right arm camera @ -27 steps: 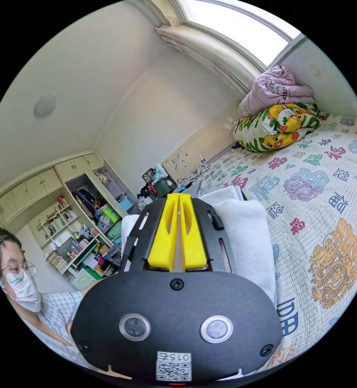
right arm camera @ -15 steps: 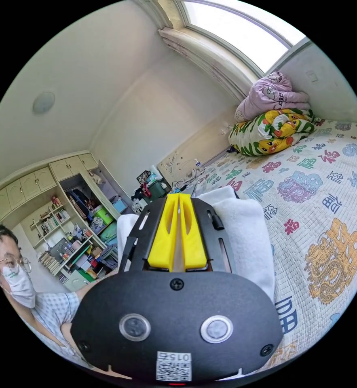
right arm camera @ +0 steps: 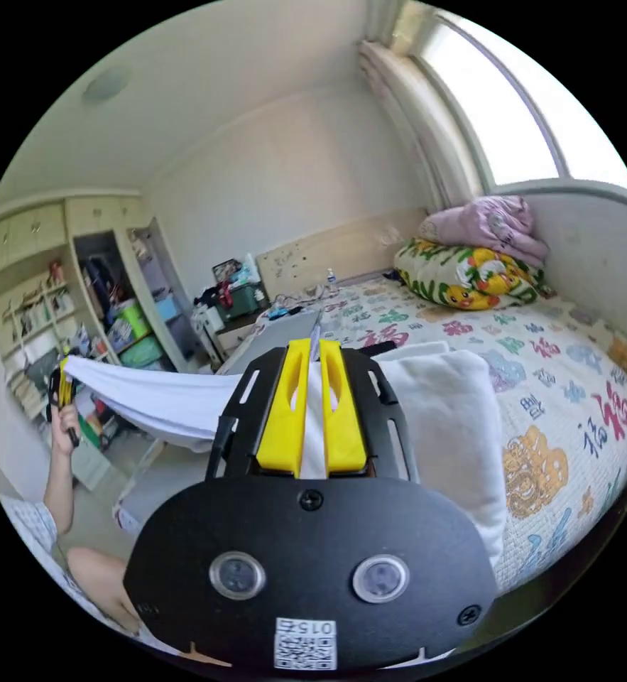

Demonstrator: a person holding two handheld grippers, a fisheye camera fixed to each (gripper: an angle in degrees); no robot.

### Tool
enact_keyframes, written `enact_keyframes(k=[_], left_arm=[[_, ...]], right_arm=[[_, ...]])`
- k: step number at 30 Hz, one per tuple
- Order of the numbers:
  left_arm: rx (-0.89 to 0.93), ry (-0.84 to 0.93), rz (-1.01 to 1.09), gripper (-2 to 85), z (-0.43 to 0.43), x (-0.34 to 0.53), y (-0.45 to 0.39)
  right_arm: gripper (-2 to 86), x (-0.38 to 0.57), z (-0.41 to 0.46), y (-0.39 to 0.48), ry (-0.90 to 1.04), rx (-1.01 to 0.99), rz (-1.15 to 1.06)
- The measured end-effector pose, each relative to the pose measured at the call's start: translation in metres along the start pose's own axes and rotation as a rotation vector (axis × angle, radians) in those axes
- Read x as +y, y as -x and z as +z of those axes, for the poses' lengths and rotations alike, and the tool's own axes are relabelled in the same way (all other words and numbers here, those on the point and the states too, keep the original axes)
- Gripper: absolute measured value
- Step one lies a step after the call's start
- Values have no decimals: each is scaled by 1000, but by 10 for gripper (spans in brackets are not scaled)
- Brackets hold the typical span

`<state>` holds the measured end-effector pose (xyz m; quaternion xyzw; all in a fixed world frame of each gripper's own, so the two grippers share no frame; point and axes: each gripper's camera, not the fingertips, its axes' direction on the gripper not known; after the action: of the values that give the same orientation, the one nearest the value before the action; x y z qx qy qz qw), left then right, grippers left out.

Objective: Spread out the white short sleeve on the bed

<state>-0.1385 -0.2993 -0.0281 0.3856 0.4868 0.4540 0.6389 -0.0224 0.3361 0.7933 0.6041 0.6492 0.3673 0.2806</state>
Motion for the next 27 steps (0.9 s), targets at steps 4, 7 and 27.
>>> enact_keyframes(k=[4, 7, 27], left_arm=[[-63, 13, -29, -9, -122, 57, -44], [-73, -58, -46, -9, -200, 108, -71], [28, 235, -149, -8, -295, 259, -93]], right_arm=[[62, 39, 10, 168, 132, -214, -300], [76, 94, 43, 261, 240, -384, -384], [156, 247, 369, 383, 679, -614, 422]])
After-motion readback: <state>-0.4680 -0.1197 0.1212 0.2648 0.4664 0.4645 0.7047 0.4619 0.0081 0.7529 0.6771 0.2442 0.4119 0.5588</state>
